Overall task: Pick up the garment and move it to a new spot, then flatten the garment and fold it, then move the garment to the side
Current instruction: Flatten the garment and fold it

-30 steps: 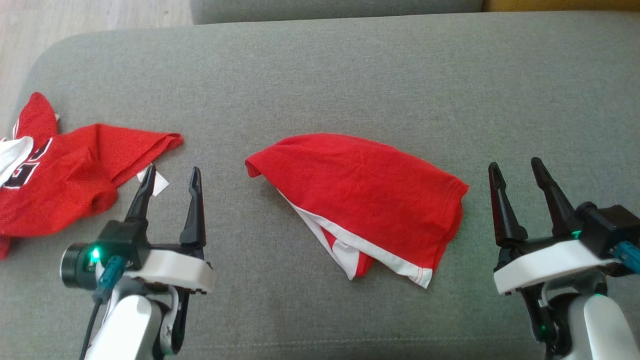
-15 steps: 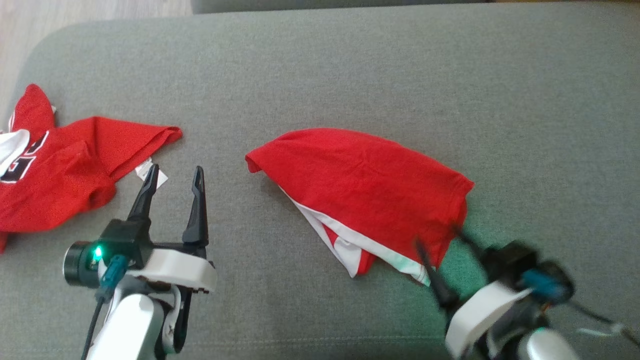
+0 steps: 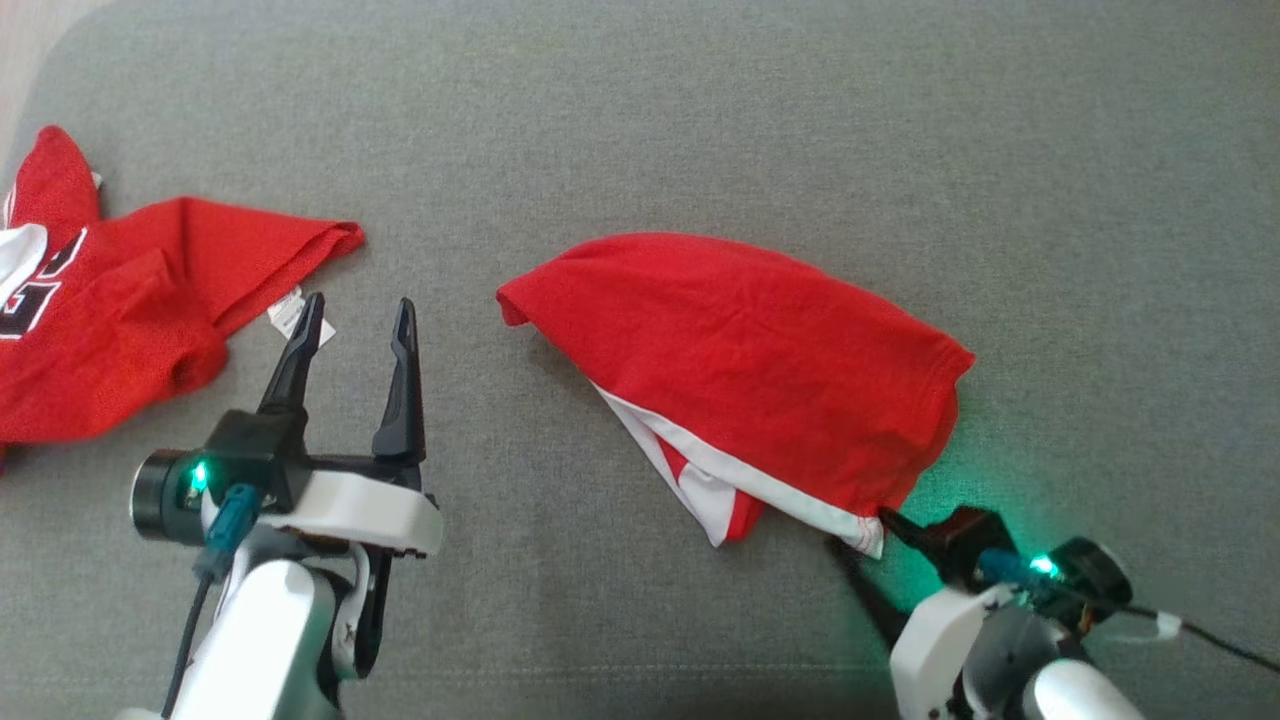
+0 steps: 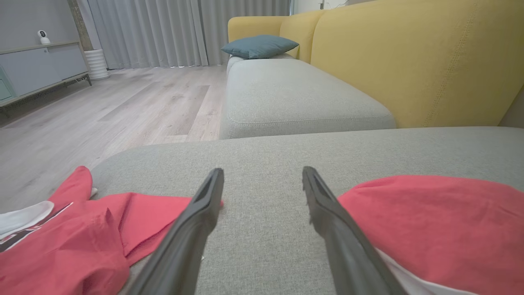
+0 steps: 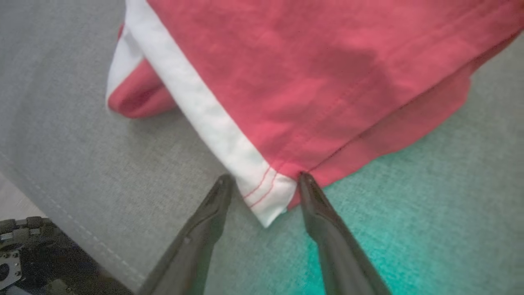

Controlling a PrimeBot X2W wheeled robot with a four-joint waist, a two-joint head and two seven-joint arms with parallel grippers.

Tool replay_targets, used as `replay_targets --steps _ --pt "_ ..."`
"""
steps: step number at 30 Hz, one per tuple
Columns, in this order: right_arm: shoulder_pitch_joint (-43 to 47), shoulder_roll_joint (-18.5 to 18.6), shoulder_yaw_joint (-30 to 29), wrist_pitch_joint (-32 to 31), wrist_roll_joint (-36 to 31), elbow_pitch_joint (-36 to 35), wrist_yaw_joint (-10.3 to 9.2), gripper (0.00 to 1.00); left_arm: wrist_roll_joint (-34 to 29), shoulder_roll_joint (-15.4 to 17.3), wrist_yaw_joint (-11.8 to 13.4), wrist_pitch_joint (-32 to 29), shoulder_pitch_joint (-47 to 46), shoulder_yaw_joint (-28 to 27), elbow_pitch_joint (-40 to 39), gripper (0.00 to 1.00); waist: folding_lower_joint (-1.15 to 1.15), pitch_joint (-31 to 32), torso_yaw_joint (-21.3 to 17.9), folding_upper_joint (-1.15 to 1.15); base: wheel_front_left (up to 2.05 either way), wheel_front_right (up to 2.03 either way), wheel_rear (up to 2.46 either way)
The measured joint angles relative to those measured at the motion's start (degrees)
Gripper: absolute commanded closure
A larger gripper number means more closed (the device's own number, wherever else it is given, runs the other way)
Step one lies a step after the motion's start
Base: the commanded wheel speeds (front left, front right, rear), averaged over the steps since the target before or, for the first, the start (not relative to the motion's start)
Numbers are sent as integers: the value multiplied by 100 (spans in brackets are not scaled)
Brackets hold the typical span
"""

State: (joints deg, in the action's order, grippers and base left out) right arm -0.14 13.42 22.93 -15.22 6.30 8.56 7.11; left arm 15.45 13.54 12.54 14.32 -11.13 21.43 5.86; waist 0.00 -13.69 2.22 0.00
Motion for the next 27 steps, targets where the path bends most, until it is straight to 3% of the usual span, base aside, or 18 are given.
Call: replay_targets --steps 2,7,17,27 --pt "-87 -8 -65 -1 -18 53 0 100 -23 -9 -1 0 -5 -5 0 0 0 -27 8 0 0 0 0" --pt "-157 -21 -181 189 182 -70 0 100 -25 -53 -23 0 -13 -21 0 0 0 -43 7 0 0 0 0" --pt "-380 5 -870 254 600 -1357 0 100 -77 -104 -104 0 -15 -30 15 0 0 -43 -92 0 0 0 0" --pt "-972 -83 -1629 56 782 -1385 0 100 -126 -167 -196 0 -176 -14 53 0 0 -228 2 0 0 0 0"
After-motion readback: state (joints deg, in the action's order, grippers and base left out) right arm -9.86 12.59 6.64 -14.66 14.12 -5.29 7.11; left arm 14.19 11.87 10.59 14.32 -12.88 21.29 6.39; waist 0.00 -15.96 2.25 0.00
